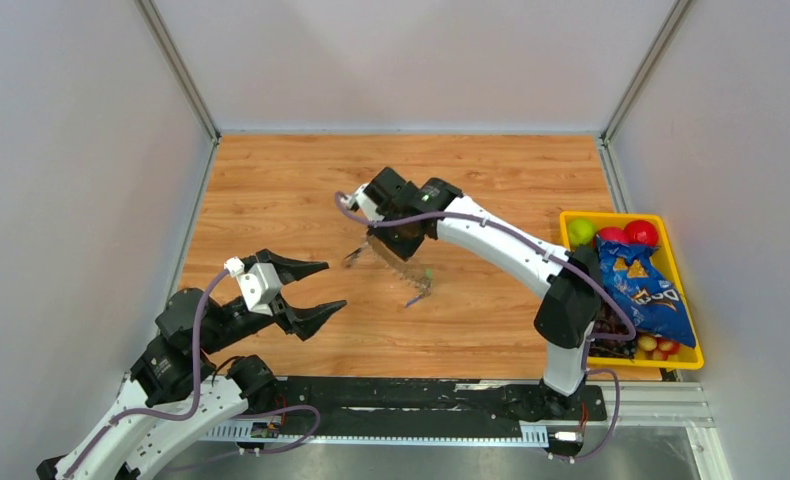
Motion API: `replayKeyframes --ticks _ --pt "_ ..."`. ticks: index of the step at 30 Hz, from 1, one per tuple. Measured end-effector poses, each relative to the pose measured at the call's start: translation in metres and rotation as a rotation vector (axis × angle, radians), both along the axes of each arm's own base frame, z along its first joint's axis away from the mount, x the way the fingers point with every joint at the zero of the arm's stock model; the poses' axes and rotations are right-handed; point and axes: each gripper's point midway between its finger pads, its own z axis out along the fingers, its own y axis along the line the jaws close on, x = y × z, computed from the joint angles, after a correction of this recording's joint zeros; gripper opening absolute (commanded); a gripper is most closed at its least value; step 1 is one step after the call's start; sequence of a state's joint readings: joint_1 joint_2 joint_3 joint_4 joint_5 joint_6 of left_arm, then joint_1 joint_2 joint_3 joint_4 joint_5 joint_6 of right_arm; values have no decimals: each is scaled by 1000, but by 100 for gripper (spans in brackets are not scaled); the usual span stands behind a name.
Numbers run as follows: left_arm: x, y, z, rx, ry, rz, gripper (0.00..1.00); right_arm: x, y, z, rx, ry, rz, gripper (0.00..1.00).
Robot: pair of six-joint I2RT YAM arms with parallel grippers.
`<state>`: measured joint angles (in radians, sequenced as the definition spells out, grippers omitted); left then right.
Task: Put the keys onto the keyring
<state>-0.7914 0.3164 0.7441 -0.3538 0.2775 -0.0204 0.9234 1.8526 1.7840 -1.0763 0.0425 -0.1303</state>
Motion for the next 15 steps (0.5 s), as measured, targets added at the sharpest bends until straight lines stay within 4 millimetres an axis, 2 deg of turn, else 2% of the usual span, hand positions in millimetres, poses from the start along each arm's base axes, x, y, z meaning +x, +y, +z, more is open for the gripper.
replayKeyframes --ticks 3,5,8,12,15 --pt "0 0 -1 1 1 0 80 20 -16 3 7 7 -59 0" --pt "0 0 -1 1 1 0 80 26 -23 3 -3 4 -72 0" --pt "0 0 -1 -1 -1 0 80 21 -22 2 -32 -20 -68 0" --pt "0 0 0 -5 -4 0 80 6 -14 -1 -40 18 -26 0" --pt "0 0 0 -5 -4 0 80 3 -12 -1 -49 10 -19 0"
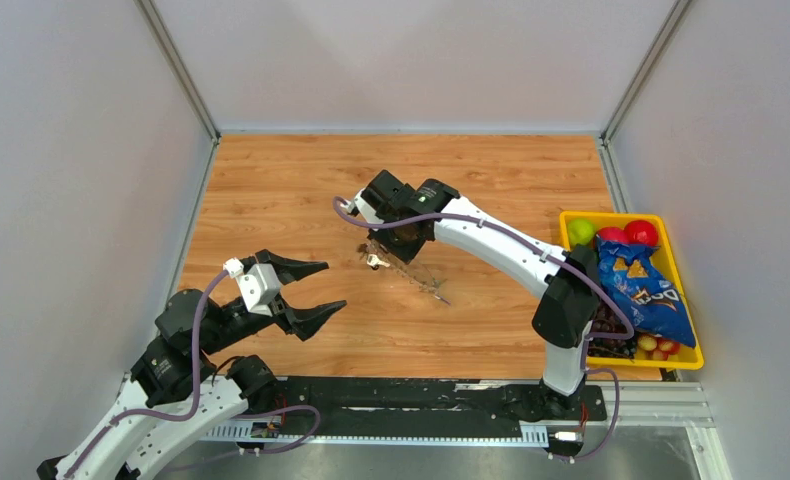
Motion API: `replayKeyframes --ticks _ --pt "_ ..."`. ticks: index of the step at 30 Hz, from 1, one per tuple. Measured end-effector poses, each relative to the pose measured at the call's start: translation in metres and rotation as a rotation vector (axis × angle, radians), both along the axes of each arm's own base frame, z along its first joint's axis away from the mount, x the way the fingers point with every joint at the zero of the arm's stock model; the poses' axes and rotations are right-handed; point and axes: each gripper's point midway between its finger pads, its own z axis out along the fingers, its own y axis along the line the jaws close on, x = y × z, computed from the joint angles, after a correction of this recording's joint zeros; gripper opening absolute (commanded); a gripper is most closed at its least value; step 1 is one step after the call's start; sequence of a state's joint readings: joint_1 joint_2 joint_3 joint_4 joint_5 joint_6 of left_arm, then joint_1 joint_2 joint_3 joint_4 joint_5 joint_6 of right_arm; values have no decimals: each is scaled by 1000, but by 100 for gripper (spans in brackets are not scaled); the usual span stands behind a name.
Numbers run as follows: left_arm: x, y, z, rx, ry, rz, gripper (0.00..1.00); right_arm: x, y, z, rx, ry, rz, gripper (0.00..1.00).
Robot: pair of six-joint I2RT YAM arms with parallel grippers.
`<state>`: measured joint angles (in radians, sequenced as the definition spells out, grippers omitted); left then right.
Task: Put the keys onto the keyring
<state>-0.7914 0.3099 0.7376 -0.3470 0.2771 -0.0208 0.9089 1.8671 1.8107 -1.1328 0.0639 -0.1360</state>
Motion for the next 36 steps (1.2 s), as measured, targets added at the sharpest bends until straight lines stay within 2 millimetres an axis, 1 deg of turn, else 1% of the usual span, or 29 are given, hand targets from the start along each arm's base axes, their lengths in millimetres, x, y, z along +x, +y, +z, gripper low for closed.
replayKeyframes --ticks 4,7,11,19,24,27,31,34,36 --pt "0 0 -2 2 2 0 80 -1 -5 0 -47 -14 -10 0" --pt "1 -1 -3 4 4 1 80 -3 -5 -4 -60 -6 -7 0" --pt "1 0 -3 4 4 3 80 -1 -8 -6 -76 -15 -16 0" --pt "5 2 -5 3 7 30 80 1 1 -11 -33 -2 -9 0" --pt "7 6 -4 -9 -2 54 81 -3 15 -13 73 48 18 0" --pt "8 8 -3 -12 -4 64 81 -4 24 -5 164 70 19 0" --pt "9 8 -3 -12 -4 73 81 -1 37 11 328 108 -6 0" --pt "9 9 -3 -12 -3 74 81 4 40 18 449 155 -58 0" --pt "10 9 -3 -12 -4 75 81 11 40 18 517 184 -103 0"
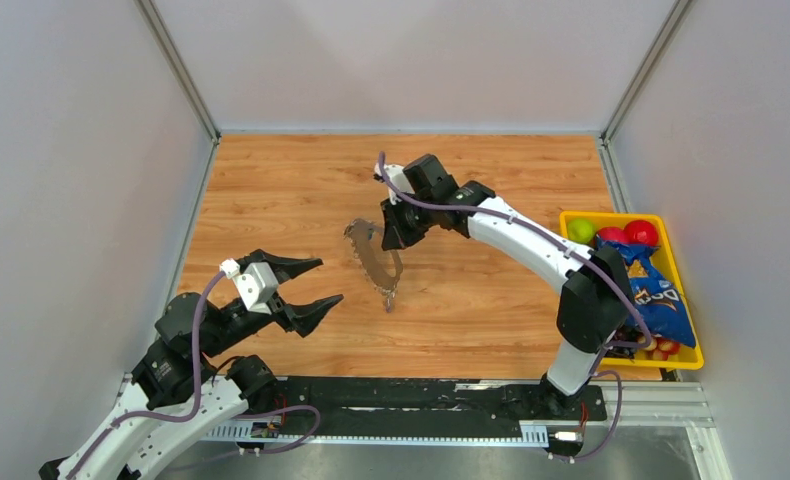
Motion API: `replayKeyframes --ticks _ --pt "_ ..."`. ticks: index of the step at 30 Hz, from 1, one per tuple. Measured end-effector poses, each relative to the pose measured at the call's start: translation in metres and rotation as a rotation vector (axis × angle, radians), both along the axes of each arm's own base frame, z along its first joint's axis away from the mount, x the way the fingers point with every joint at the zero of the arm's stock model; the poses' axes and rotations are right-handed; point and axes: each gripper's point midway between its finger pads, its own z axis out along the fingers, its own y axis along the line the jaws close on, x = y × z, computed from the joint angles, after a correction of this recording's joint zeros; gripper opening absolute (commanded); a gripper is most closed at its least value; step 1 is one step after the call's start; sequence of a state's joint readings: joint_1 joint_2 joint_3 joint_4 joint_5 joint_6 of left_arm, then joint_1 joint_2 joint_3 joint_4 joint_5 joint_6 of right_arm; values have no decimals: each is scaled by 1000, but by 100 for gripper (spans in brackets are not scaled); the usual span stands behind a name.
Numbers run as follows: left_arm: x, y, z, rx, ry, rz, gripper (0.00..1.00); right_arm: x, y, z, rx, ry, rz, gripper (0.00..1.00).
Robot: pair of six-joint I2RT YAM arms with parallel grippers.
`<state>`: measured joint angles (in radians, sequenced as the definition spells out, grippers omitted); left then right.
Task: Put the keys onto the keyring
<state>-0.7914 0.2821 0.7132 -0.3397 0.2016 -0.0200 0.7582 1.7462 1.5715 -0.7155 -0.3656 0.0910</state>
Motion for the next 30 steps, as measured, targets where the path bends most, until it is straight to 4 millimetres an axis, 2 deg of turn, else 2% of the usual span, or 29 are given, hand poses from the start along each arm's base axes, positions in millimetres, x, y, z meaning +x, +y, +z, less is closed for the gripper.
replayKeyframes --ticks 2,7,10,14,18,21,26,30 --pt "0 0 0 -1 0 1 81 7 -2 -10 64 60 -57 0" --pt "0 0 0 -1 0 1 80 15 -12 -51 134 216 -186 0" --pt "0 0 0 -1 -1 2 80 17 -8 -69 153 274 -226 0" --pt "0 1 0 -2 -1 2 81 23 -4 -81 174 300 -252 0" --pt "1 1 -1 -1 0 6 81 32 -9 -84 191 301 -275 1" --pt "2 1 -1 -1 1 13 81 42 -21 -90 198 300 -311 8" --pt "3 3 -1 -2 1 25 81 54 -45 -108 171 313 -384 36" --pt "5 4 -2 -1 2 34 81 62 -55 -119 143 302 -422 44"
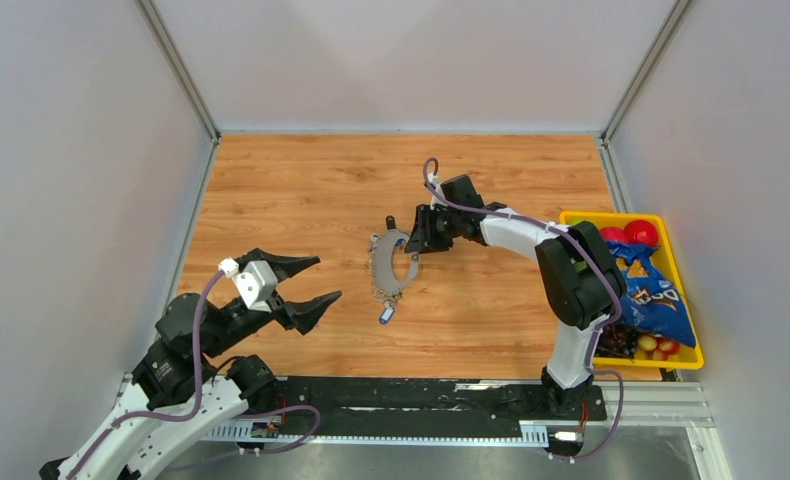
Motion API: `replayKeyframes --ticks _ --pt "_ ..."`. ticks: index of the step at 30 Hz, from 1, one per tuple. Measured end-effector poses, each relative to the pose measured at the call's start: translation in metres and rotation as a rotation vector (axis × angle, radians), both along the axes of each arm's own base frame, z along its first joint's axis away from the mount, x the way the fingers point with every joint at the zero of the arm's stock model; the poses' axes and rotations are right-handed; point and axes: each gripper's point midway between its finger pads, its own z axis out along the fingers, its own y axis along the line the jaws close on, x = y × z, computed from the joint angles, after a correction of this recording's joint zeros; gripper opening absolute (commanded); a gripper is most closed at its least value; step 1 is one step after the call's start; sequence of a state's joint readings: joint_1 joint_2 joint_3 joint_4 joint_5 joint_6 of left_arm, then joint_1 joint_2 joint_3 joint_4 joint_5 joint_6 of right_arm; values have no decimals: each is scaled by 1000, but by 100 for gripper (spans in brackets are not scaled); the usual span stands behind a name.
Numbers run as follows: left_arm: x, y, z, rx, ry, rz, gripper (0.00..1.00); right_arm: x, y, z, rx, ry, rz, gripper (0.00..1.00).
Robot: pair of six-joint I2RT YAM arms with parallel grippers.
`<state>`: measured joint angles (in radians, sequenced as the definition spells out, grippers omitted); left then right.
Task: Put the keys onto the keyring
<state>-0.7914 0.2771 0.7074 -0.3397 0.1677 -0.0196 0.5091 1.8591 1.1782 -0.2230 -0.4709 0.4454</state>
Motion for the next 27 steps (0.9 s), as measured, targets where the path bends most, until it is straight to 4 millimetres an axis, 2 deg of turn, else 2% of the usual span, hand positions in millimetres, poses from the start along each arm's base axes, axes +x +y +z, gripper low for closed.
replayKeyframes --ticks 4,7,9,11,13,14,15,17,22,25,27 --pt "2 2 0 -1 1 17 81 4 -3 -2 -18 -15 -18 61" --pt "4 2 -1 0 3 25 81 9 -9 -2 -54 -37 -44 65" --pt "5 3 -2 2 5 32 81 13 -15 4 -83 -69 -66 69" --pt "6 3 -4 5 8 39 81 17 -23 19 -110 -118 -86 83" --pt "7 3 -5 7 11 42 82 24 -32 46 -135 -201 -117 97" --pt "7 3 -5 7 11 43 82 27 -38 61 -145 -249 -136 99" --pt "8 4 -5 7 11 45 90 30 -42 77 -148 -294 -155 100" --pt "9 4 -6 9 11 51 99 32 -57 113 -164 -403 -204 100" --pt "17 2 -12 34 40 76 100 20 -96 205 -151 -647 -337 100" --pt "23 -1 -13 54 60 87 100 7 -119 241 -149 -748 -413 100" --pt "26 -2 -12 64 71 95 100 1 -136 258 -165 -803 -465 100"
